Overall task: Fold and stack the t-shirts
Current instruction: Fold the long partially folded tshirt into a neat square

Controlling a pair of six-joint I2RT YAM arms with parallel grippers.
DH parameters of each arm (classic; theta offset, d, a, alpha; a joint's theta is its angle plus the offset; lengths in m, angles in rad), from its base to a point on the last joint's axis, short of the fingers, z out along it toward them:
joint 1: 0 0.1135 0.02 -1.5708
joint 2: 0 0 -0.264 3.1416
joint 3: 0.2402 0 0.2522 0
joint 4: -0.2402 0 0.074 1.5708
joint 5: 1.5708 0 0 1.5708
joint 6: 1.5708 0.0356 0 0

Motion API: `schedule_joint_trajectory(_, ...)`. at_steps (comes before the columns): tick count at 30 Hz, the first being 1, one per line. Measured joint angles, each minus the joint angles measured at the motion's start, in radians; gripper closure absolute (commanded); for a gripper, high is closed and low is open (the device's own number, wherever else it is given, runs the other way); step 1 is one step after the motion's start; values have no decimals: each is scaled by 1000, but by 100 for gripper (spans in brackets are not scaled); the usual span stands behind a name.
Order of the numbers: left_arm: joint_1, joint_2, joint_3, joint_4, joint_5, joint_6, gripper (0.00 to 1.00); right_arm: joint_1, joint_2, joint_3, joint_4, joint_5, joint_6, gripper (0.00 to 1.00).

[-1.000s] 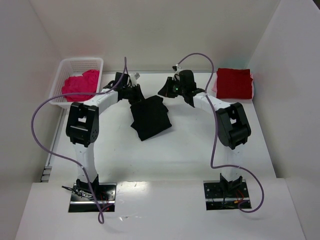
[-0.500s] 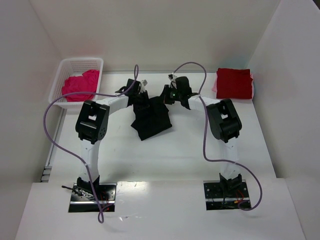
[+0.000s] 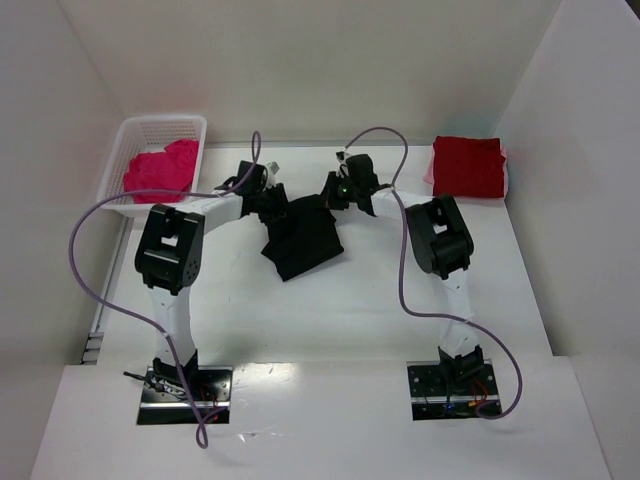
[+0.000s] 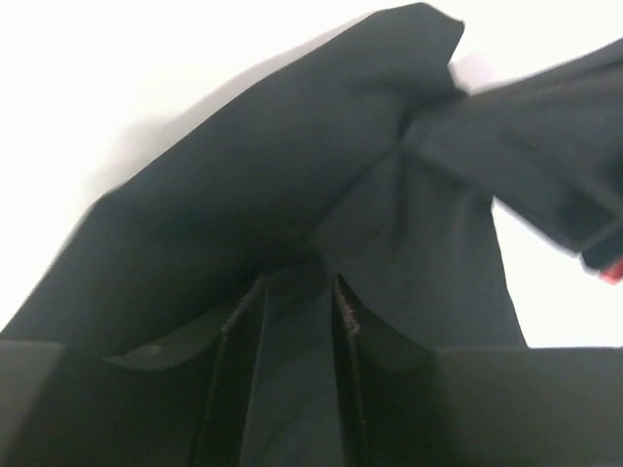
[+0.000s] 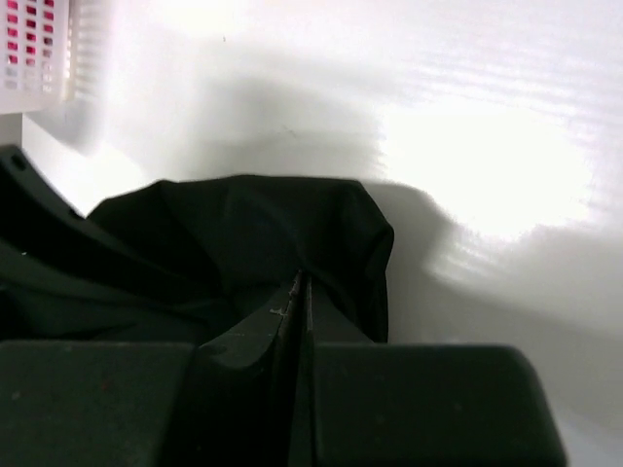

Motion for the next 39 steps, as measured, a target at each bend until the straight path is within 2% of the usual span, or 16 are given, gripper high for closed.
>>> schedule_joint_trajectory(5,50,-69,-52,-14,-2,5,45,0,16,48,-20,25,-16,91)
schedule_joint_trajectory(16,104,-81,-55,-9,-25,24,40,0,70,109,-75,59,-45,91)
schedule_joint_trajectory(20,107,-81,-55,-8,-38,29,30,-5,70,111,-81,67,-53,91)
schedule_joint_trajectory(23,109,-81,-55,-12,-64,49,18,-9,70,111,-87,68,-56,87)
schedule_joint_trajectory(25,112,-88,-55,-22,-79,59,15,-16,66,111,-97,65,-56,82)
schedule_joint_trajectory(27,116,-108,-56,-43,-81,76,14,-27,50,108,-116,68,-61,70)
schedule_joint_trajectory(28,117,-125,-56,-53,-78,80,13,-34,35,106,-129,72,-65,44)
schedule_joint_trajectory(29,117,-146,-58,-61,-73,82,13,-40,14,96,-135,77,-64,33)
schedule_joint_trajectory(35,121,-327,-110,-71,-17,90,11,-60,-236,-40,-144,80,-93,23)
schedule_joint_trajectory(37,121,-373,-120,-69,0,98,11,-59,-336,-99,-139,83,-92,23)
schedule_joint_trajectory(38,121,-387,-122,-69,11,100,11,-59,-383,-133,-130,83,-87,24)
schedule_joint_trajectory(39,121,-397,-123,-66,28,103,11,-59,-434,-173,-118,82,-82,35)
